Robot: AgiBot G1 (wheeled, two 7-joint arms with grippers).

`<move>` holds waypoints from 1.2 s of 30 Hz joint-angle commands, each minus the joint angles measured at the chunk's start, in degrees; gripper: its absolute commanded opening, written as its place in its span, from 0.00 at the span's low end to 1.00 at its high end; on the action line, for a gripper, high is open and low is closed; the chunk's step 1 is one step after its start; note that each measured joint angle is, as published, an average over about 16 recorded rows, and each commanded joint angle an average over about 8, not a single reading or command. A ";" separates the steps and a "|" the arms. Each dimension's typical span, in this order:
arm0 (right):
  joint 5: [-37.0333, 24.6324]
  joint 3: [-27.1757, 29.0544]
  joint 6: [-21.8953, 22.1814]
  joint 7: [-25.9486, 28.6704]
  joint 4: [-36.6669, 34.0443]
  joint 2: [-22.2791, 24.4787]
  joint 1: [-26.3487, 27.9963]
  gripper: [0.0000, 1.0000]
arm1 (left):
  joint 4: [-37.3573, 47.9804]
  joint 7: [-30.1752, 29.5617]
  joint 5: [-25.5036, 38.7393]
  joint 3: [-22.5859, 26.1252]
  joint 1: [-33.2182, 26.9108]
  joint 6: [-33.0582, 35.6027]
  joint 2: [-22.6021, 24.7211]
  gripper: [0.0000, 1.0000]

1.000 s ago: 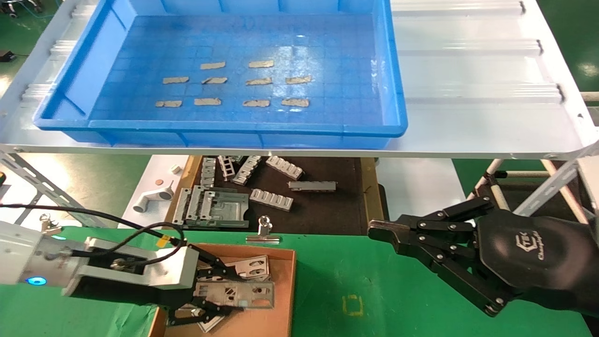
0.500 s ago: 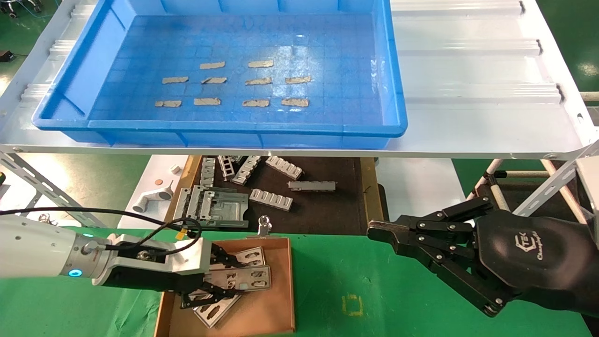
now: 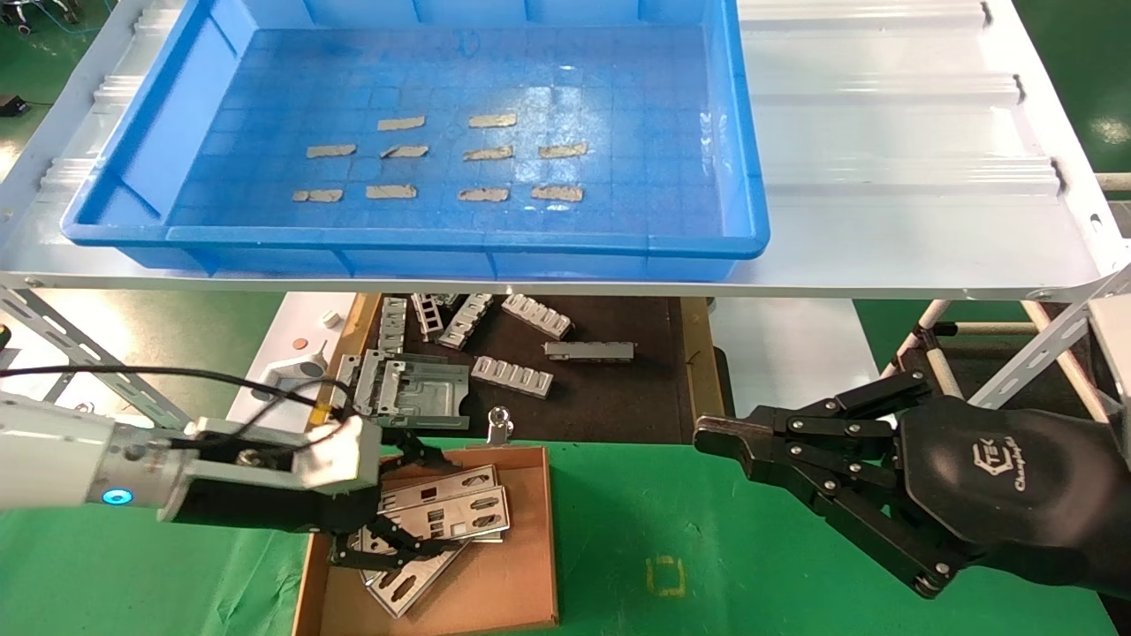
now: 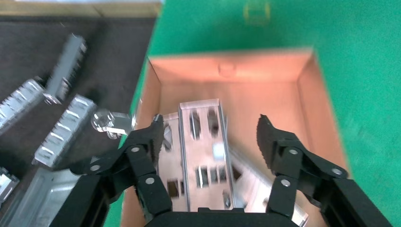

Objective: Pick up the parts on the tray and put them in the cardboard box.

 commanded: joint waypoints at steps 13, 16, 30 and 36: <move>0.00 0.00 0.00 0.00 0.00 0.00 0.00 1.00 | -7.41 -6.13 -4.43 -8.15 4.72 2.14 -2.92 1.00; 0.00 0.00 0.00 0.00 0.00 0.00 0.00 1.00 | -9.53 -7.76 -5.42 -10.20 5.98 2.48 -3.69 1.00; 0.00 0.00 0.00 0.00 0.00 0.00 0.00 1.00 | -19.47 -15.41 -10.05 -19.80 11.90 4.07 -7.29 1.00; 0.00 0.00 0.00 0.00 0.00 0.00 0.00 1.00 | -23.72 -18.68 -12.03 -23.91 14.42 4.75 -8.83 1.00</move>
